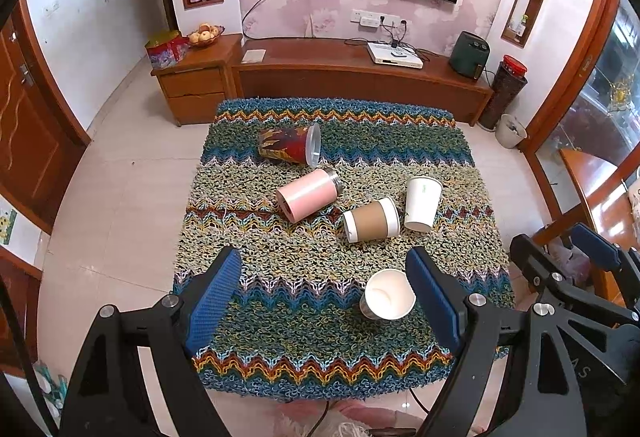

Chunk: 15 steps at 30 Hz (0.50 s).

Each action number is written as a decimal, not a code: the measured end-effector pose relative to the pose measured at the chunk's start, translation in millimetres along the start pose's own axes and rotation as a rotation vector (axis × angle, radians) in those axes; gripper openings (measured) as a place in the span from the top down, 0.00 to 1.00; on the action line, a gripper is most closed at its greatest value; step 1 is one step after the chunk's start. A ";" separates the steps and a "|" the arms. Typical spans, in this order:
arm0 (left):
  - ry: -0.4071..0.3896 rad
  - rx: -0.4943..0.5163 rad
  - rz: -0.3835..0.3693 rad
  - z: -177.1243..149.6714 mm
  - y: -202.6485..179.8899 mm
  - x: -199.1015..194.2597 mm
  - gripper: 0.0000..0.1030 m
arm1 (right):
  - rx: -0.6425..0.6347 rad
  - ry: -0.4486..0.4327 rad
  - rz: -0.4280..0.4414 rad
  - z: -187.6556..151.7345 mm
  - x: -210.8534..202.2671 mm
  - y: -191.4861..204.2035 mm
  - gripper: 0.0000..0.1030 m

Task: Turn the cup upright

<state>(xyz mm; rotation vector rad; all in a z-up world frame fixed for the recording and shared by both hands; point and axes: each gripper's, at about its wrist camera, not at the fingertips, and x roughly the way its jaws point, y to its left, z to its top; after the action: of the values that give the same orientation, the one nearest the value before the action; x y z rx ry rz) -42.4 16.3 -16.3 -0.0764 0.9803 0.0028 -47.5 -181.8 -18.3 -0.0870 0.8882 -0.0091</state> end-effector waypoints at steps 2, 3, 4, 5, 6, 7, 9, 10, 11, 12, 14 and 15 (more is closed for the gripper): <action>-0.003 -0.001 0.006 0.4 0.4 -0.8 0.16 | 0.000 -0.002 -0.003 -0.1 -0.3 0.2 0.23; -0.003 -0.001 0.008 0.6 0.7 -1.0 0.16 | 0.002 -0.004 -0.004 -0.1 -0.3 0.2 0.23; -0.004 -0.002 0.009 0.8 0.5 -1.2 0.16 | 0.002 -0.004 -0.005 0.4 -0.2 0.4 0.23; -0.003 -0.002 0.010 0.5 0.7 -1.1 0.16 | 0.001 -0.003 -0.006 0.2 0.0 0.6 0.23; -0.002 0.000 0.013 0.2 0.4 -0.6 0.16 | 0.002 -0.002 -0.006 0.3 0.3 0.1 0.23; 0.000 0.002 0.016 0.0 0.2 -0.3 0.16 | 0.002 -0.002 -0.006 0.0 0.5 0.2 0.23; 0.006 0.002 0.021 -0.5 -0.1 1.3 0.16 | 0.001 0.000 -0.008 -0.4 0.9 0.1 0.23; 0.009 0.002 0.021 -0.7 -0.2 2.0 0.16 | 0.002 0.002 -0.008 -0.6 1.5 -0.1 0.23; 0.011 0.002 0.022 -0.4 -0.5 2.7 0.16 | 0.002 0.004 -0.008 0.0 2.5 -0.1 0.23; 0.013 0.002 0.027 -0.8 -0.4 3.3 0.16 | 0.003 0.007 -0.008 -0.4 3.6 -0.3 0.23; 0.018 0.004 0.035 -1.3 -1.0 4.7 0.16 | 0.007 0.013 -0.010 -0.5 5.7 -1.4 0.23; 0.022 0.005 0.041 -1.4 -1.5 5.9 0.16 | 0.012 0.018 -0.010 -1.1 7.0 -2.2 0.23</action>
<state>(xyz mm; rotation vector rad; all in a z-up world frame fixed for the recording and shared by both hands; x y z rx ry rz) -40.2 14.5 -21.8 -0.0519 1.0039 0.0377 -43.8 -184.4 -24.2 -0.0803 0.9058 -0.0243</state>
